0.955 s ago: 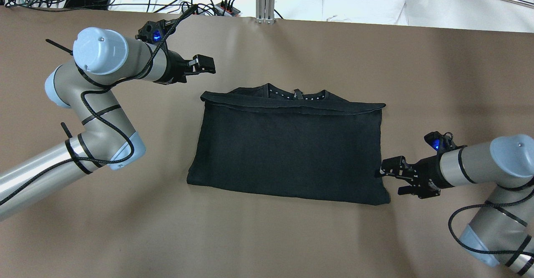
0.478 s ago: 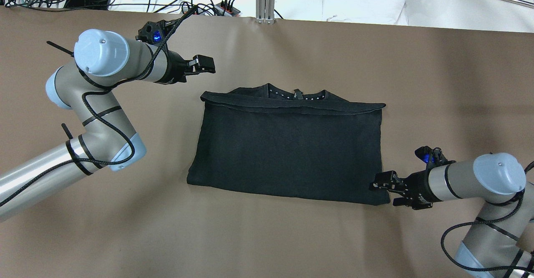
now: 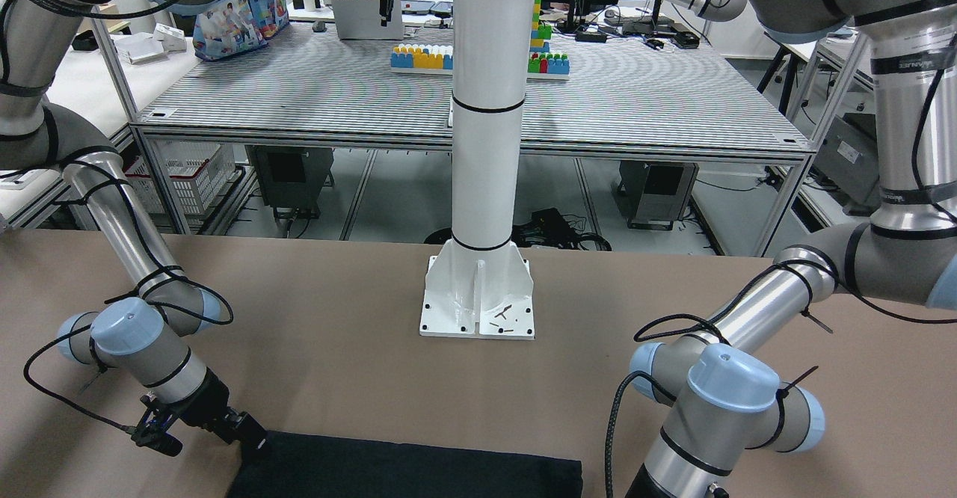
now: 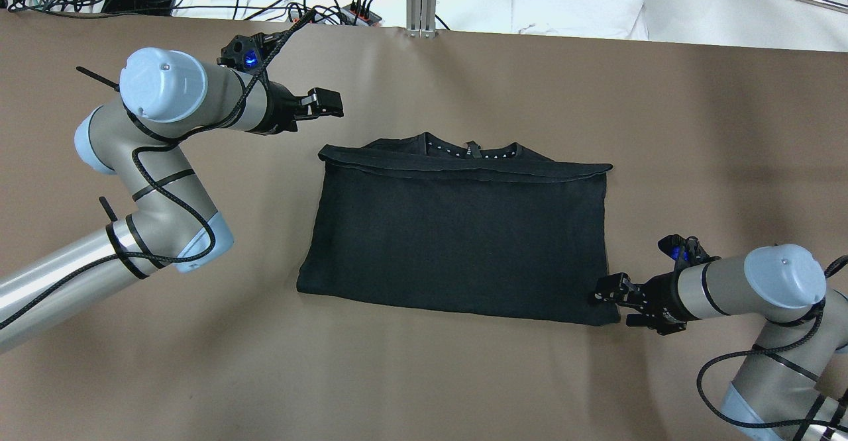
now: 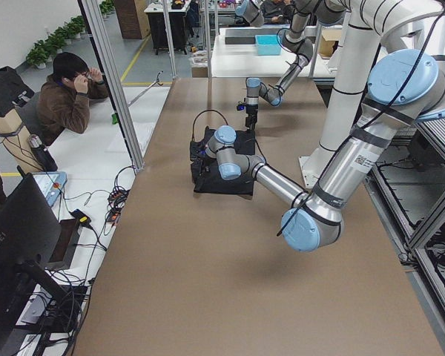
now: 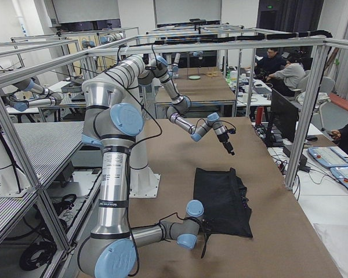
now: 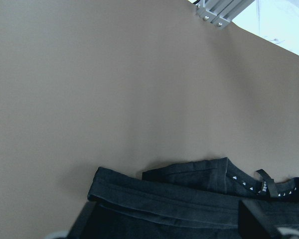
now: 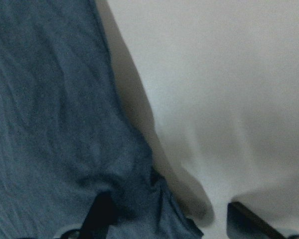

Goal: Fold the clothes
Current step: 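Move the right gripper down to the shirt corner nearest the robot and grasp it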

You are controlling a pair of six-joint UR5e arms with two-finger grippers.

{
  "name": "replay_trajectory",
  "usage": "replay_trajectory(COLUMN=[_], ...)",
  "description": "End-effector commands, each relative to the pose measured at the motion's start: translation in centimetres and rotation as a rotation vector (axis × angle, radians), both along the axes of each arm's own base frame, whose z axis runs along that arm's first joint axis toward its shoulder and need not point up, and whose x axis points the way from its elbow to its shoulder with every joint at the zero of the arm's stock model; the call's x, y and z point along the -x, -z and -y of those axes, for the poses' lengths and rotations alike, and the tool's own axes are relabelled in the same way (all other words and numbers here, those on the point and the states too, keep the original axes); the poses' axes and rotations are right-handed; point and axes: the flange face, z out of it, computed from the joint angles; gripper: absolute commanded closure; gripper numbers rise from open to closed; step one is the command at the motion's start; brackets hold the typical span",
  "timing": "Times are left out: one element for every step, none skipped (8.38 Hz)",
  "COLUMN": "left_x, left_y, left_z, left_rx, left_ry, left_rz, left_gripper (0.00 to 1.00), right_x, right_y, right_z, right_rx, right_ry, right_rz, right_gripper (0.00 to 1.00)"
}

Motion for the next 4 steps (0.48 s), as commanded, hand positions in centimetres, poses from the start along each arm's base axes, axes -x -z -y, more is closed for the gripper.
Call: replay_trajectory(left_x=[0.0,0.0,-0.1,-0.1], left_y=[0.1,0.0,0.1,0.1], left_z=[0.1,0.1,0.1,0.1], left_rx=[-0.003,-0.009,-0.010,-0.010], left_ry=[0.006,0.023,0.021,0.021], left_rz=[0.002,0.007,0.006,0.006], left_gripper=[0.00,0.00,0.00,0.00], right_x=[0.1,0.1,0.3,0.3], right_y=[0.0,0.3,0.9,1.4], right_z=[0.0,0.0,0.2,0.2], right_rx=[-0.001,-0.001,-0.007,-0.009], right_ry=[0.002,0.001,-0.001,0.005], right_rz=[0.001,0.005,0.015,0.024], right_gripper=[1.00,1.00,1.00,1.00])
